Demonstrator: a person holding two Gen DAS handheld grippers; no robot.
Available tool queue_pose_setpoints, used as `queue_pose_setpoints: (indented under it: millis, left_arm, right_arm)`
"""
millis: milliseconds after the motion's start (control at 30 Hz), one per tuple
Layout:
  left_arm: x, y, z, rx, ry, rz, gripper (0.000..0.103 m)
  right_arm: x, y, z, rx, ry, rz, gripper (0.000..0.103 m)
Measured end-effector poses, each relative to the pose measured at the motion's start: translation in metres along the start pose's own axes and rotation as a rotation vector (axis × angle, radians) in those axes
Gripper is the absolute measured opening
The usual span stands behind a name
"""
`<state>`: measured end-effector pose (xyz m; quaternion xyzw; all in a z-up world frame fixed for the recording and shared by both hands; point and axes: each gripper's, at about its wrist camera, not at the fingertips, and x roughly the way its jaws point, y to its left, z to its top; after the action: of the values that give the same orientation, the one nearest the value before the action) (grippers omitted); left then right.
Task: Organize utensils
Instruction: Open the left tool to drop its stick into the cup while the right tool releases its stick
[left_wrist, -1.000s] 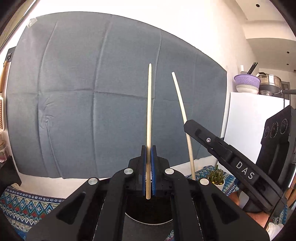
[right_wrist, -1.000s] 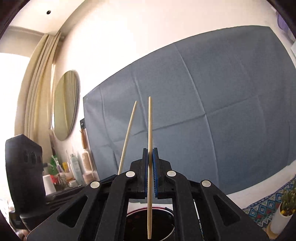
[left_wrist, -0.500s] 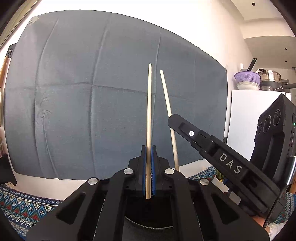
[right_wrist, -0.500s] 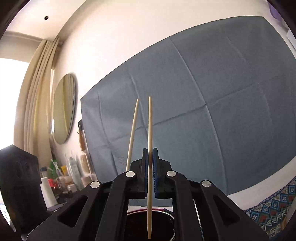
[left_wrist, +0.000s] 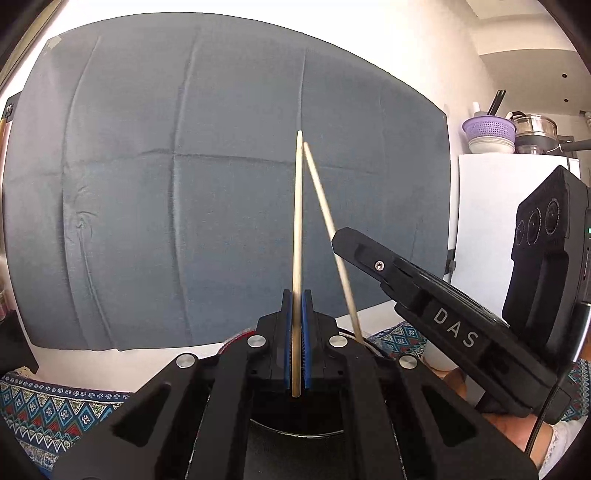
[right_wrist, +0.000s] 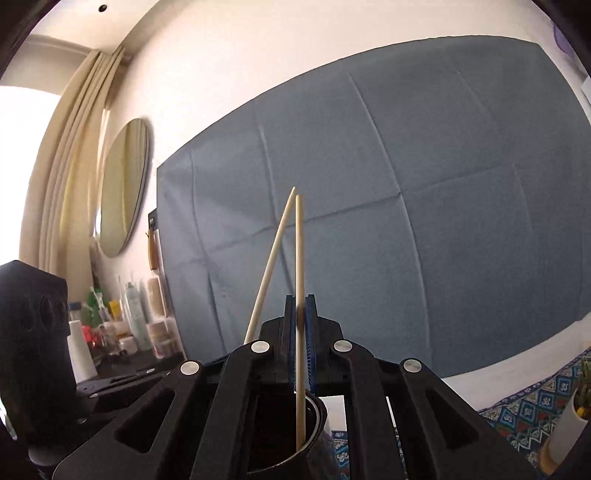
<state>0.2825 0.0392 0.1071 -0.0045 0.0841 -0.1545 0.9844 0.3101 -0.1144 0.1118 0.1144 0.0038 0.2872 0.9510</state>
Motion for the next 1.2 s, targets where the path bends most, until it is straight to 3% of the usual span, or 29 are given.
queue_pose_setpoints:
  millis: [367, 467, 633, 833, 867, 933, 1100, 1200]
  left_arm:
    - [0.003, 0.004, -0.005, 0.003, 0.029, 0.025, 0.007]
    - [0.002, 0.006, -0.005, 0.000, 0.031, 0.033, 0.012]
    - [-0.001, 0.009, -0.003, -0.003, 0.029, 0.048, 0.018]
    - [-0.013, 0.027, 0.006, -0.050, -0.016, 0.097, 0.047]
    - [-0.016, 0.030, 0.008, -0.060, -0.020, 0.101, 0.057]
    - [-0.020, 0.036, 0.011, -0.076, -0.035, 0.104, 0.062]
    - [-0.027, 0.048, 0.019, -0.109, -0.048, 0.128, 0.086]
    - [-0.030, 0.051, 0.020, -0.119, -0.052, 0.133, 0.091]
  right_arm:
    - [-0.005, 0.002, 0.008, -0.048, -0.009, -0.023, 0.007]
    - [-0.007, 0.002, 0.013, -0.055, -0.015, -0.034, 0.021]
    - [-0.013, 0.001, 0.020, -0.068, -0.028, -0.040, 0.025]
    - [-0.022, -0.010, 0.032, -0.043, -0.062, -0.062, 0.044]
    - [-0.023, -0.012, 0.034, -0.034, -0.065, -0.068, 0.053]
    - [-0.025, -0.016, 0.037, -0.020, -0.072, -0.080, 0.061]
    - [-0.028, -0.020, 0.042, -0.026, -0.070, -0.103, 0.076]
    - [-0.029, -0.020, 0.044, -0.031, -0.066, -0.106, 0.085]
